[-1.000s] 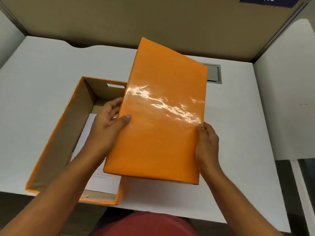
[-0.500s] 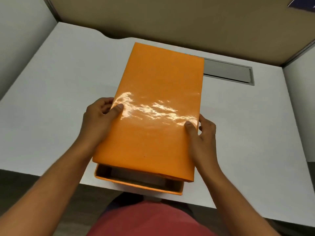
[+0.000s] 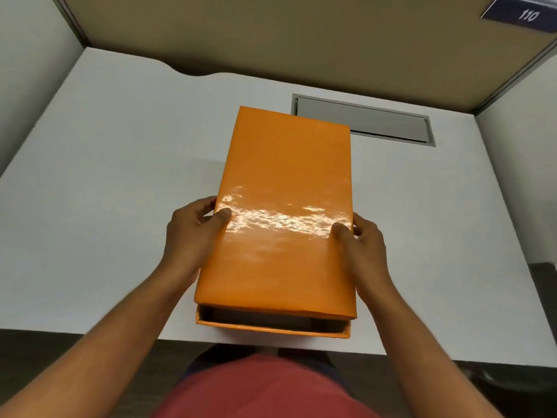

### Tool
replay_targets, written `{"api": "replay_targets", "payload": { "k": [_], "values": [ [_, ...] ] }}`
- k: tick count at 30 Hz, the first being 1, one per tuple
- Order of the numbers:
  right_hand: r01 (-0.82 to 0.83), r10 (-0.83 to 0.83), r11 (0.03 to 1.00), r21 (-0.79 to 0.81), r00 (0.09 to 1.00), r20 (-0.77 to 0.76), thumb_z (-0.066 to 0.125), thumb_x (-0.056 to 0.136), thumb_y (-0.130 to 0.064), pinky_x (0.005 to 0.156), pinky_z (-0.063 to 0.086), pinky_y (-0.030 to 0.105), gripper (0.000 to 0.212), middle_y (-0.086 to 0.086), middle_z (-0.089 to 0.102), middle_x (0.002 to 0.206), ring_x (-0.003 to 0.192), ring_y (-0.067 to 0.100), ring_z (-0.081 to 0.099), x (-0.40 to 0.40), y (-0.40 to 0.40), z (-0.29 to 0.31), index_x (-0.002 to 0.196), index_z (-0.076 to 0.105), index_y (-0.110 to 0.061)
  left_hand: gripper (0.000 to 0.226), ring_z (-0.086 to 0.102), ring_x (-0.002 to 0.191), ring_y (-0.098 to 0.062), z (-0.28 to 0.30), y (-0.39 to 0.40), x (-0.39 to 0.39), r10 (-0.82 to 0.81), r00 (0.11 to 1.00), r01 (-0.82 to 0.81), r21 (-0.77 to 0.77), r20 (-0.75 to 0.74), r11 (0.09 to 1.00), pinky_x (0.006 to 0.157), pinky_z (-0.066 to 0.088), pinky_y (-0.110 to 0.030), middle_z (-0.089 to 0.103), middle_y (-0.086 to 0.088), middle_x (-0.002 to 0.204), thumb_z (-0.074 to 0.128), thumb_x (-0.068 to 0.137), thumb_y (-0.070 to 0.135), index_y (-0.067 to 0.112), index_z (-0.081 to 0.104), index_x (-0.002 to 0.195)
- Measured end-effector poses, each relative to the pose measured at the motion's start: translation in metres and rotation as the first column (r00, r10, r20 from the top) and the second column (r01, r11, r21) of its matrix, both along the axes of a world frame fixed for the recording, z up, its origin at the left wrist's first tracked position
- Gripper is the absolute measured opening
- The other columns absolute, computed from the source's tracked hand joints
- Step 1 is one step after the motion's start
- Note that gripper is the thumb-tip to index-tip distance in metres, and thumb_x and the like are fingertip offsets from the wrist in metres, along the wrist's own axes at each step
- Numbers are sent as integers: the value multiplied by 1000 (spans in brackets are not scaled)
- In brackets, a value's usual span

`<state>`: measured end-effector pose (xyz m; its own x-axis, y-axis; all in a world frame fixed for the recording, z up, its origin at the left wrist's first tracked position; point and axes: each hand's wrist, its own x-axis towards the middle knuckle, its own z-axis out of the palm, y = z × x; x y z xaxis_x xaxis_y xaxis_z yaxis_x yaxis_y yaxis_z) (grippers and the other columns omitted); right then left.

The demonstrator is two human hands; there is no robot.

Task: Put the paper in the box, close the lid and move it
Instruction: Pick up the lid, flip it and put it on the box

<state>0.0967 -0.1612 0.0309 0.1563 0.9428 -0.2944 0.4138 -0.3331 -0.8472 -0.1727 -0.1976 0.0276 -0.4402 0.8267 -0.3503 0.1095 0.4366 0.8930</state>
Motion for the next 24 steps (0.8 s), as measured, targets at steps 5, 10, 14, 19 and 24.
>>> {"api": "replay_targets", "payload": {
  "k": [5,10,14,19,24],
  "values": [
    [24,-25,999,-42,1000,-18,58,100,-35,67,53,29,19,-5,70,116,93,9,68,7,-9,-7,89,63,-51,52,70,107,-21,-6,-4,-6,-29,1000,29,-45,8,999,91,59,-44,70,3,129,77,92,36,23,65,141],
    [1,-5,997,-79,999,-52,63,100,-37,71,60,30,26,-1,68,132,105,16,70,19,-10,-7,126,62,-40,52,72,113,-23,-6,-2,-21,-96,989,102,-53,110,993,96,60,-48,73,1,128,82,88,29,20,67,137],
    [-117,109,969,-215,993,-48,65,93,-54,61,54,25,66,-7,56,138,106,15,66,30,-23,-4,153,39,-44,60,68,117,-18,-5,-12,-33,-213,957,234,-88,196,968,74,63,-39,69,12,129,83,80,43,36,63,136],
    [-247,201,878,-411,968,-153,79,72,-67,48,57,21,89,-16,58,123,99,10,66,46,-48,0,146,33,-51,105,66,110,-16,-3,-34,-50,-394,868,478,-293,303,828,64,66,-41,56,15,136,91,63,63,57,35,152],
    [-349,256,787,-508,935,-246,91,62,-58,68,65,40,95,-6,62,133,108,23,71,60,-64,-1,143,46,-40,102,67,116,-21,-9,-56,-54,-492,762,630,-305,421,715,73,67,-43,56,21,141,97,57,54,64,40,141]
  ]
}}
